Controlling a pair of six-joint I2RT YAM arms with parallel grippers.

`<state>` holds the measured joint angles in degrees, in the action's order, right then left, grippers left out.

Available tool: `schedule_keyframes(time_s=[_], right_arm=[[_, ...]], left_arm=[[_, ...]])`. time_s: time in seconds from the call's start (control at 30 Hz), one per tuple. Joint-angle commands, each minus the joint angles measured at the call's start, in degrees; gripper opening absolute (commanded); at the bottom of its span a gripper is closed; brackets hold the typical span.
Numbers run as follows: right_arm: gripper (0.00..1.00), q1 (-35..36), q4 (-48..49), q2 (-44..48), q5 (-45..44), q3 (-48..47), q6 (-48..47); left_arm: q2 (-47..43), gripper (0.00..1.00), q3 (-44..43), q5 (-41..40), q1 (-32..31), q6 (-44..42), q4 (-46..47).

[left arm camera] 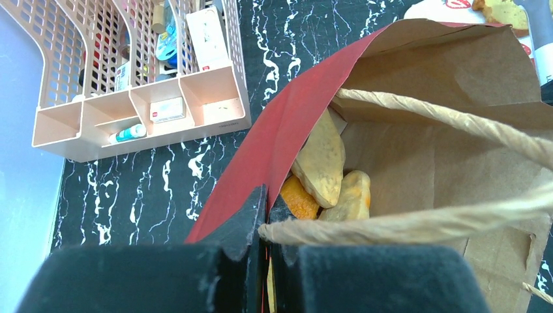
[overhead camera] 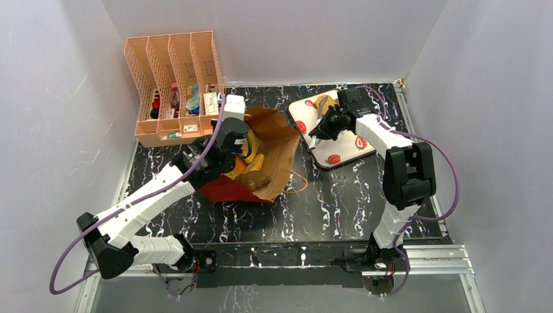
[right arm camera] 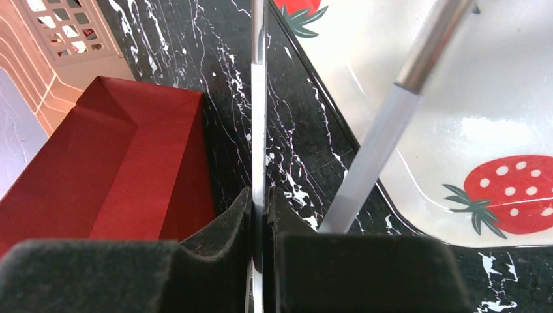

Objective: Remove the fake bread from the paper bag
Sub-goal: Place the fake bread in the container, then place the clamp at the center of the board.

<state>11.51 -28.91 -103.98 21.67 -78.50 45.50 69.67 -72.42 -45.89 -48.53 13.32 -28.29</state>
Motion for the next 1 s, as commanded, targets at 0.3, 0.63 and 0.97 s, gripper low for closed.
schedule_keyframes(time_s=[0.3,0.63,0.97], right_arm=[[0.0,-0.2,0.6,7.1,-0.4,0.3,0.9],[0.0,2.9,-3.5,10.6,-4.0,0.0,-2.9],[0.0,15.4,-9.4,14.0,-18.4,3.8,-7.7]], left_arm=[[-2.5,0.0,-1.6,-1.4,0.2,-0.5,1.4],[-5.4,0.0,-1.3,-1.7,0.2,0.6,-0.7],[-6.8,0.0,-2.3,-2.1,0.2,1.2,-2.3]])
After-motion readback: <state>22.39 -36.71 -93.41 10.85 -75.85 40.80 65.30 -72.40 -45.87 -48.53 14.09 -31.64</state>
